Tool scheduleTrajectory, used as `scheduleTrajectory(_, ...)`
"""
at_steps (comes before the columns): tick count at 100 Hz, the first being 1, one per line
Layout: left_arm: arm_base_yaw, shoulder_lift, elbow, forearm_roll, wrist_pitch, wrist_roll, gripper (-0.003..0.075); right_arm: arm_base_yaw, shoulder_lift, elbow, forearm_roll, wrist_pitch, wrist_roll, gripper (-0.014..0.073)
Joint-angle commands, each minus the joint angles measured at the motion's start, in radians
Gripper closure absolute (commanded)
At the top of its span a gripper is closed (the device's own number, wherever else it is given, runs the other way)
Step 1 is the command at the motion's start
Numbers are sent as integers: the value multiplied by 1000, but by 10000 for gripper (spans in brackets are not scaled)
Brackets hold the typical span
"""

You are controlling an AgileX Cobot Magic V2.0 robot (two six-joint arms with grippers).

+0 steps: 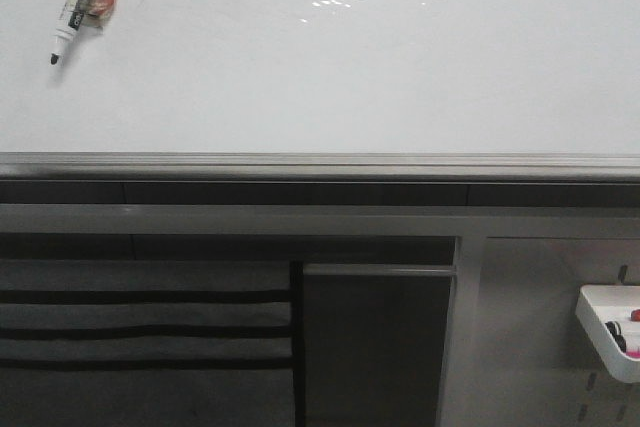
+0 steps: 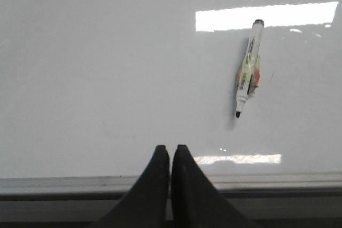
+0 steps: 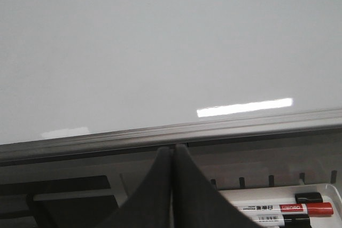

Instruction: Write number 3 on whiteboard

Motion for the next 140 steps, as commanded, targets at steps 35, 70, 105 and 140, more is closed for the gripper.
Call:
scheduleTrajectory(35,-7,277,-507,-13,377,-10,738,-6,197,-441,-103,262,-5,668)
scheduleTrajectory(70,-7,371,-526,-13,373,-10,738,-6,267,-493,-105,195,-5,668)
scheduleTrajectory(105,-7,371,-526,-13,367,-10,738,-6,267,-493,-110,193,-5,666)
scheduleTrajectory(140,-7,371,-526,34,357,-10,374,-6,267,-493,-226,198,-5,149)
